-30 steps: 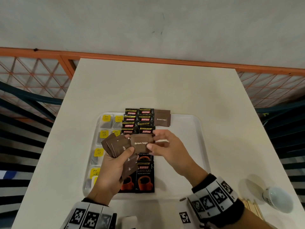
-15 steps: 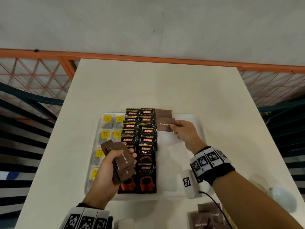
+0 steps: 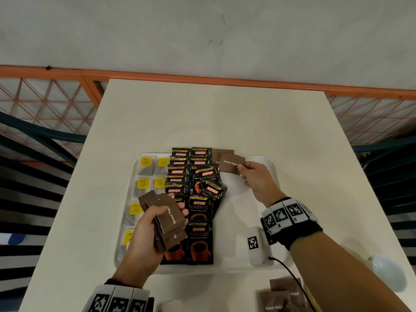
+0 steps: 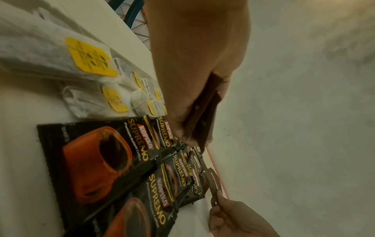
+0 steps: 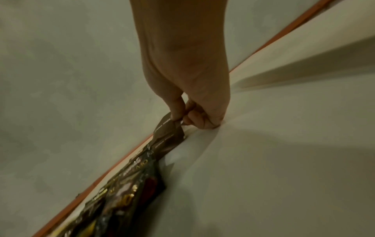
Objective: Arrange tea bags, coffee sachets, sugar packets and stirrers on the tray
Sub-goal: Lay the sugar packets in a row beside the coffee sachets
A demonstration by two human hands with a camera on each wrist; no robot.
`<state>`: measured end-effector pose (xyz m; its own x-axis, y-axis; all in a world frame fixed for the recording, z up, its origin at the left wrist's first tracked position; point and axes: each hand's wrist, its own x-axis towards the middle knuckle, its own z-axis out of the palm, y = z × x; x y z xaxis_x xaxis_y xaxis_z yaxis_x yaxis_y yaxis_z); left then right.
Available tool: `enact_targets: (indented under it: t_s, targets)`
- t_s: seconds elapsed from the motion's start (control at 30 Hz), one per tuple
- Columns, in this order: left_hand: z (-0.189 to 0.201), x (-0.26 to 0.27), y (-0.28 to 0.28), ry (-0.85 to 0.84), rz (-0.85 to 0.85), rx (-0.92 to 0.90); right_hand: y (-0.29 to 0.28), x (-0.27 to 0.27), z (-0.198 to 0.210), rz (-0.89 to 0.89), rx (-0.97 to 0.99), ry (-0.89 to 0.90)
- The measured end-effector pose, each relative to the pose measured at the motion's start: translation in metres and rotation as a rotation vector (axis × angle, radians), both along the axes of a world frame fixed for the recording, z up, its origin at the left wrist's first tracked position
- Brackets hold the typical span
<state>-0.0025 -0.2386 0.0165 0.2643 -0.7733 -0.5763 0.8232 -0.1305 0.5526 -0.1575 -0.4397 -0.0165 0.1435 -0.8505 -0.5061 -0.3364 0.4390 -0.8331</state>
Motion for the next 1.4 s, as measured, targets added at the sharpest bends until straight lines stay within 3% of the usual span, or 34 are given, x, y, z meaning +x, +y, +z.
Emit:
enact_targets:
  t_s: [0.37, 0.6, 0.77, 1.0, 1.2, 1.4]
  targets:
    - [0.000, 0.002, 0.002, 0.012, -0.009, -0.002, 0.014, -0.004, 0.002, -0.063, 0.064, -0.110]
    - [0.003, 0.000, 0.001, 0.003, -0.018, 0.000, 0.041, 0.013, 0.021, 0.005, 0.210, -0.206]
    - [0.004, 0.002, 0.002, 0.015, -0.020, 0.003, 0.051, 0.027, 0.012, -0.078, 0.197, -0.170]
    - [0.004, 0.002, 0.004, 0.030, -0.021, 0.008, 0.057, 0.033, 0.015, -0.156, 0.255, -0.254]
    - [0.003, 0.003, 0.002, 0.023, -0.004, 0.003, 0.045, 0.022, 0.017, -0.137, 0.073, -0.085]
    - [0.001, 0.001, 0.002, 0.001, -0.015, 0.025, 0.048, 0.027, 0.005, -0.042, 0.170, -0.032]
